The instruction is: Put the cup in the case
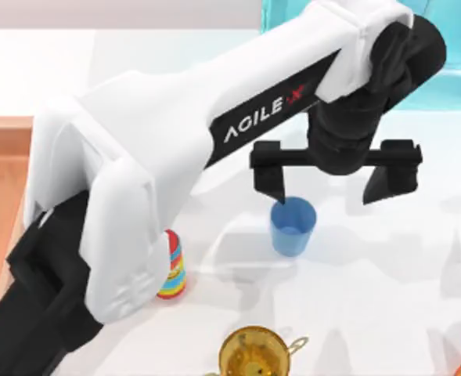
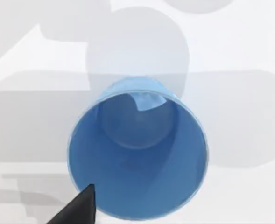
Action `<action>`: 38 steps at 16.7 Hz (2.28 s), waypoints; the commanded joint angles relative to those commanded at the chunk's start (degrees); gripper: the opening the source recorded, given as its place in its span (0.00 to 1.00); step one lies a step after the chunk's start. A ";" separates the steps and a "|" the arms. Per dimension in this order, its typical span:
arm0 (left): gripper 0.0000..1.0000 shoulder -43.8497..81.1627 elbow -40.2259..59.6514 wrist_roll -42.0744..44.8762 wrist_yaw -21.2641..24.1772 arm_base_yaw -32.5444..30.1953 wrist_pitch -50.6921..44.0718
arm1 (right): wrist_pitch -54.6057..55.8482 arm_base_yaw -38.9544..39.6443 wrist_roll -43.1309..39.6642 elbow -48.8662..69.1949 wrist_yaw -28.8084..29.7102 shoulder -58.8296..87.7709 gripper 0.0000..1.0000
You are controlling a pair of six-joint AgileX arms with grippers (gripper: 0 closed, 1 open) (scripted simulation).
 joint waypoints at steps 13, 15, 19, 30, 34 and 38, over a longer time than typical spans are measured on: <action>0.85 -1.04 -16.73 0.45 0.01 0.46 15.65 | 0.00 0.00 0.00 0.00 0.00 0.00 1.00; 0.70 -1.04 -16.73 0.45 0.01 0.46 15.65 | 0.00 0.00 0.00 0.00 0.00 0.00 1.00; 0.40 -1.04 -16.73 0.45 0.01 0.46 15.65 | 0.00 0.00 0.00 0.00 0.00 0.00 1.00; 0.00 -1.04 -16.73 0.45 0.01 0.46 15.65 | 0.00 0.00 0.00 0.00 0.00 0.00 1.00; 0.00 -1.21 -16.88 0.63 0.01 0.36 15.56 | 0.00 0.00 0.00 0.00 0.00 0.00 1.00; 0.00 -5.01 -21.38 6.77 1.05 6.07 12.92 | 0.00 0.00 0.00 0.00 0.00 0.00 1.00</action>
